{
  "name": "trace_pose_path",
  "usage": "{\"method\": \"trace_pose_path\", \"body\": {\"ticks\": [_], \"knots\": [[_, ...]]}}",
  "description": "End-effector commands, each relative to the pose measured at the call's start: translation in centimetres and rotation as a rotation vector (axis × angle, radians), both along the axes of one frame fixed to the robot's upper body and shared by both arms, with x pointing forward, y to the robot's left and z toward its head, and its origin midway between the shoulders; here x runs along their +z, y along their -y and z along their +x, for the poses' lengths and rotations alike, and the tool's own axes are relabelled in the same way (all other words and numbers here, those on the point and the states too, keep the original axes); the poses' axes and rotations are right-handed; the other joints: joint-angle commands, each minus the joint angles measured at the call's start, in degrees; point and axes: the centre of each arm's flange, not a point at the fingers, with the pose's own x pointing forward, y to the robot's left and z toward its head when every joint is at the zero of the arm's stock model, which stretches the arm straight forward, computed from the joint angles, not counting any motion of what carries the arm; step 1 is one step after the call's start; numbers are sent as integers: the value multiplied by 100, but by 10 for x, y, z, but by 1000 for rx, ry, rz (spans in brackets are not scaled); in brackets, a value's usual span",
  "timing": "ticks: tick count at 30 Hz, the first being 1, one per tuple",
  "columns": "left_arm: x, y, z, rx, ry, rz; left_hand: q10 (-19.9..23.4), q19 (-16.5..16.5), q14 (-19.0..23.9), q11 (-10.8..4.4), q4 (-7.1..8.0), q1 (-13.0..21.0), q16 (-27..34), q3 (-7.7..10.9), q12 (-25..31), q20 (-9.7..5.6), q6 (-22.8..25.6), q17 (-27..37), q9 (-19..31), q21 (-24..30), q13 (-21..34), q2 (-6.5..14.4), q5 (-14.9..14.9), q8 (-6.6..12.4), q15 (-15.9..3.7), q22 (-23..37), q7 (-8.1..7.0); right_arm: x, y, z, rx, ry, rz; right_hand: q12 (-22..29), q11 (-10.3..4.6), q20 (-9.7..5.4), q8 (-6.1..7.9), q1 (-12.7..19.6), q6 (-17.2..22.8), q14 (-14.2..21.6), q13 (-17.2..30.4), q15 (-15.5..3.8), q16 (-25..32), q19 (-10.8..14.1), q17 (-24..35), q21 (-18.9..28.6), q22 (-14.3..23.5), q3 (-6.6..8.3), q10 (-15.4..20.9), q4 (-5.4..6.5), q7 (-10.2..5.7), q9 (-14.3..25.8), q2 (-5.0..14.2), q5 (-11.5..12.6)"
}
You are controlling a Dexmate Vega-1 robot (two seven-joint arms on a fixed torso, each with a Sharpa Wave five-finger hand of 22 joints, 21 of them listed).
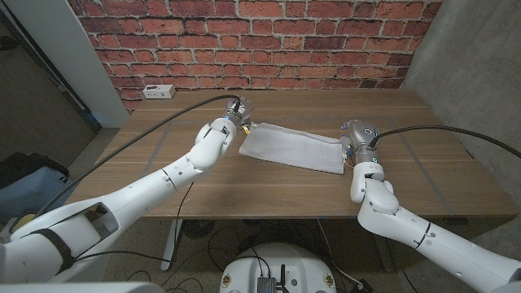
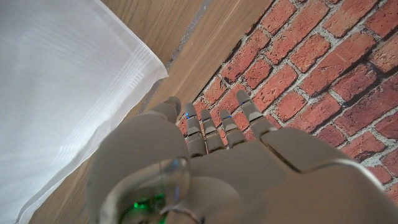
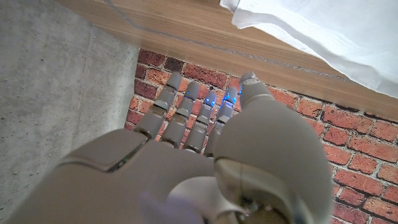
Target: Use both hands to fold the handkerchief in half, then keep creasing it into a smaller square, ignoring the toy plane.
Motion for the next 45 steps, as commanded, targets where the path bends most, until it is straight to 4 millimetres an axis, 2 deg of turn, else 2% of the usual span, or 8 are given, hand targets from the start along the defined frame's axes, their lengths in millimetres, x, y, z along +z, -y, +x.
{"method": "trace_pose_path", "body": {"ticks": [1, 4, 9, 16, 32, 34, 39, 45], "knots": [[0, -6, -1, -96, -104, -84, -69, -13, 54, 59, 303, -429, 14, -85, 7, 72, -195, 25, -167, 33, -26, -72, -25, -201, 70, 28, 23, -6, 0, -8, 46, -21, 45, 26, 75, 17, 10, -131, -42, -51, -3, -665, 45, 32, 21, -17, 8, 13, -30, 92, 72, -4, 36, -44], [-2, -8, -3, -120, -119, -105, -118, -28, 53, 123, 477, -754, 6, -194, -3, 107, -322, 20, -261, 32, -50, -99, -22, -279, 88, 29, 17, -8, 0, -11, 62, -29, 58, 18, 170, 28, -6, -210, -120, -72, -8, -610, 42, 35, 20, -22, 8, 26, -81, 127, 106, -5, 68, -75], [-4, -12, -6, -159, -159, -147, -118, -41, 155, 138, 602, -1139, 39, -325, 7, 99, -430, 19, -357, 32, -76, -101, -2, -310, 59, 33, 11, -12, 0, -15, 88, -47, 89, 5, 230, 44, -28, -325, -250, -84, -16, -564, 46, 40, 19, -29, 9, 41, -159, 173, 176, -5, 97, -123], [-7, -17, -11, -220, -209, -193, -79, -75, 231, 173, 645, -1550, 53, -455, 24, 136, -640, 18, -457, 27, -103, -86, 29, -356, 27, 40, -47, -17, 0, -21, 130, -69, 126, -23, 275, 82, -54, -521, -474, -152, -28, -483, 35, 44, 19, -38, 11, 28, -307, 249, 237, -5, 92, -190], [-17, -25, -22, -261, -294, -236, -656, -250, -165, 112, 566, -2457, -135, -647, -157, 82, -1457, -65, -809, -79, -241, -108, 116, -409, 107, -5, -491, -29, -1, -36, 214, -131, 185, -77, 402, 162, -61, -930, -1025, -408, -59, -343, -26, -115, -23, -137, 13, -28, -701, 342, 309, -4, -29, -266], [-19, -27, -23, -267, -306, -244, -714, -302, -277, 109, 564, -2536, -167, -661, -162, 73, -1507, -74, -840, -106, -255, -114, 123, -393, 130, -10, -497, -31, -1, -38, 223, -136, 189, -82, 410, 132, -55, -963, -1082, -479, -65, -318, -54, -149, -50, -156, 12, -33, -752, 336, 311, -3, -55, -270], [-23, -31, -24, -277, -339, -266, -774, -338, -411, 114, 570, -2668, -188, -696, -160, 1, -1614, -85, -880, -133, -274, -134, 132, -389, 126, -16, -481, -34, -3, -42, 239, -152, 192, -81, 414, -144, -22, -970, -1156, -613, -82, -250, -107, -209, -160, -204, 5, -5, -866, 264, 372, 0, -106, -266], [-26, -35, -21, -295, -387, -293, -953, -390, -573, 81, 560, -2828, -205, -739, -190, -19, -1756, -100, -927, -171, -299, -158, 143, -388, 120, -25, -413, -38, -6, -47, 254, -184, 201, -104, 440, -251, -35, -981, -1350, -779, -109, -195, -148, -298, -295, -274, -8, 32, -1069, 186, 311, 3, -143, -262]]}}
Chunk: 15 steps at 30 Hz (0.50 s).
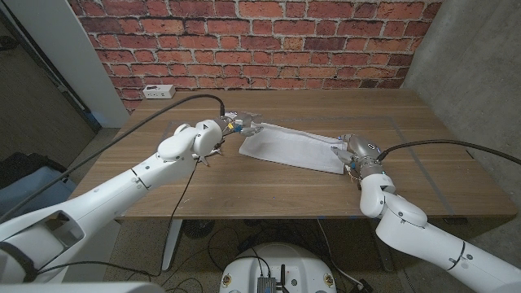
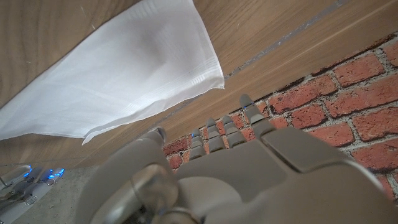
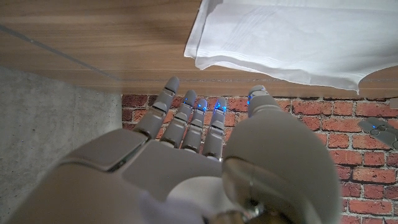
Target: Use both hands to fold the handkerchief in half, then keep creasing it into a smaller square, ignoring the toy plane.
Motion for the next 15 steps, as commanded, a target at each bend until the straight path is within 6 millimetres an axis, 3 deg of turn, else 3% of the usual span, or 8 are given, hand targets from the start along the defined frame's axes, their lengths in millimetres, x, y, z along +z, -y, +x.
{"method": "trace_pose_path", "body": {"ticks": [1, 3, 11, 15], "knots": [[-9, -7, 0, -42, -93, -44, -95, -60, -92, -5, -12, -107, -22, -44, -18, -10, -108, -5, -12, -27, -5, 5, 33, 28, -9, -3, -3, -9, -4, -12, 45, -50, 19, -15, -4, -31, 18, -52, -248, -199, -11, -279, -38, -72, -124, -95, -13, 34, -177, -101, -70, 3, -40, -29], [-10, -8, -1, -44, -98, -45, -127, -68, -114, -6, -15, -128, -23, -50, -23, -15, -119, -7, -18, -33, -8, 0, 34, 31, -6, -4, 13, -10, -5, -13, 44, -60, 16, -24, -34, 44, -20, -89, -528, -305, -29, -270, -41, -119, -214, -138, -16, 50, -319, -131, -86, 3, -52, -30], [-15, -10, -3, -67, -117, -55, -223, -110, -203, -11, -25, -233, -20, -87, -27, -45, -186, -15, -43, -64, -25, -32, 41, 40, -29, -10, 55, -15, -9, -16, 50, -104, 13, -33, -82, 180, 27, -188, -712, -574, -63, -272, -57, -280, -373, -249, -22, 48, -576, -177, -164, 4, -120, -26], [-17, -12, -2, -80, -138, -63, -207, -198, -281, 3, -68, -388, -8, -130, 29, -292, 103, -36, -79, -137, -55, -75, 47, 147, -51, -27, 102, -17, -11, -16, 61, -135, 4, -36, -99, 177, 29, -211, -817, -714, -83, -309, -66, -325, -460, -294, -25, 52, -698, -218, -192, 3, -161, -20]]}}
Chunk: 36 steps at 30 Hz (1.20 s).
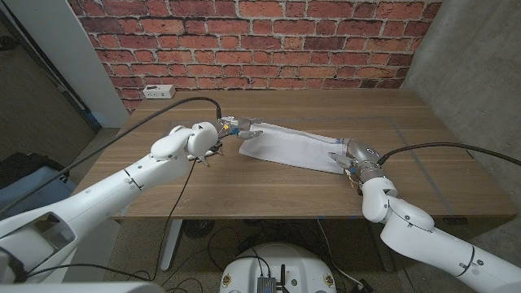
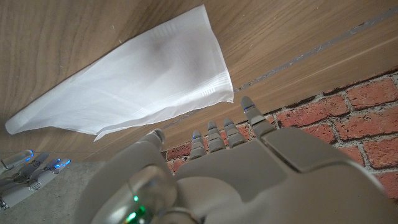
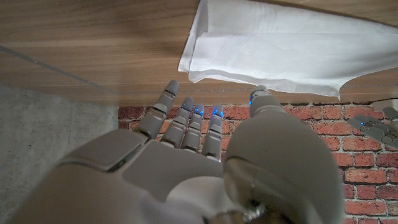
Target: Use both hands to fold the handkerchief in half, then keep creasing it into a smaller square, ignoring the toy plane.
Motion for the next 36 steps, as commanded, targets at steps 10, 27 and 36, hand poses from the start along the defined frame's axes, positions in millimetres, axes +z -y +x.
{"method": "trace_pose_path", "body": {"ticks": [10, 27, 36], "knots": [[-12, -3, 6, -43, -115, -31, -694, -596, -810, -83, -32, -694, -21, -383, -54, -362, -668, -24, -37, -433, -62, -290, 80, -68, -89, -44, 145, -11, -9, -7, 15, -112, -25, 41, -56, 38, 67, -89, -420, -423, -81, -328, 29, -170, -389, -207, -5, 55, -367, -237, -283, -1, -175, 55], [-18, 2, 20, -43, -207, -17, -1011, -972, -1121, 49, -21, -1121, 5, -644, -22, -364, -1039, -33, -42, -697, -78, -427, 156, -58, -53, -48, 361, -9, -16, 3, -16, -183, -99, -4, -142, 196, 29, 165, -768, -809, -123, -277, -11, -339, -669, -362, -11, 156, -733, -523, -245, -18, -335, 113], [-20, 3, 26, -56, -239, -15, -956, -809, -1088, 46, -33, -1203, 31, -698, 19, -315, -1007, -38, -43, -665, -79, -451, 182, -20, -38, -49, 371, -9, -23, 7, -52, -205, -145, -8, -200, 229, 35, 402, -950, -1023, -136, -251, -12, -393, -803, -417, -10, 237, -947, -650, -268, -21, -418, 158]]}}
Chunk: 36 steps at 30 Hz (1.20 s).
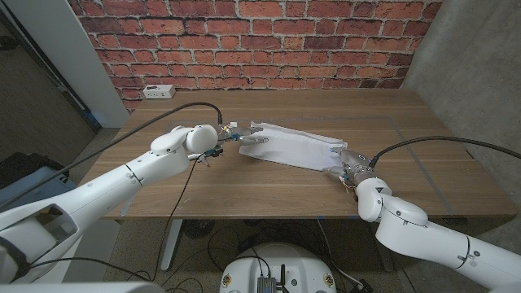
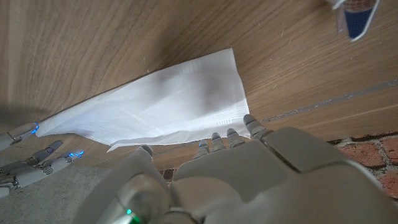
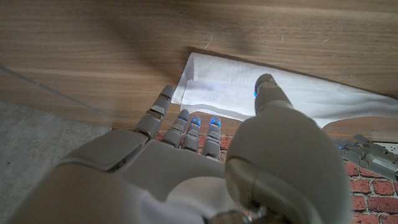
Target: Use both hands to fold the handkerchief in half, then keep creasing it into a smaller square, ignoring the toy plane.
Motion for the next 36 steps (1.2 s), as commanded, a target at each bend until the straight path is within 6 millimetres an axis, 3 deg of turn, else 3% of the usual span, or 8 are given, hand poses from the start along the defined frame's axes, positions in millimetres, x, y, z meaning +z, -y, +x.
{"method": "trace_pose_path", "body": {"ticks": [1, 16, 26, 32, 36], "knots": [[-3, 2, 9, -17, -50, 6, 41, 125, -116, -3, 0, -75, 50, -37, 55, 16, -8, 15, 17, 20, 3, -10, 35, 49, 26, 3, 24, 1, -7, 6, -44, -31, -68, -3, -42, 3, 10, 185, -101, -115, -5, -269, -9, -45, -53, -30, 15, 59, -91, -87, -42, 8, 1, 55], [-3, 1, 12, -22, -64, 2, 149, 302, -11, 9, -32, -153, 81, -96, 102, 96, 88, 7, 14, 36, 3, -30, 80, 89, 5, 0, 34, 0, -17, 21, -80, -73, -148, 44, -160, -85, 74, 993, -165, -226, -21, -298, 57, -28, -216, -61, 11, 419, -207, -182, -142, 4, 136, 160], [-4, 0, 13, -25, -75, -2, 168, 361, 7, 31, -44, -181, 79, -118, 107, 134, 128, 5, 13, 34, 3, -33, 102, 99, 24, 0, 47, 0, -18, 30, -105, -67, -187, 120, -388, -313, 171, 2005, 124, -52, -36, -541, 166, 151, -340, -21, 17, 821, -65, -164, -299, 1, 319, 114], [-5, 1, 13, -26, -86, -1, 220, 439, 58, 1, -52, -201, 91, -134, 125, 186, 155, 3, 13, 43, 3, -32, 120, 103, 23, 1, 27, 0, -16, 35, -106, -84, -189, 157, -377, -307, 193, 2124, 263, 224, -39, -544, 281, 283, -335, 21, 23, 822, 74, -103, -281, -2, 356, 40], [-7, 2, 13, -28, -93, -3, 278, 492, 100, 19, -60, -213, 99, -147, 143, 216, 190, 2, 12, 48, 3, -35, 133, 112, 19, 0, 24, 1, -15, 40, -99, -103, -188, 274, -367, -301, 284, 2163, 643, 514, -39, -570, 408, 424, -305, 59, 28, 780, 490, -46, -203, -6, 404, -45]]}}
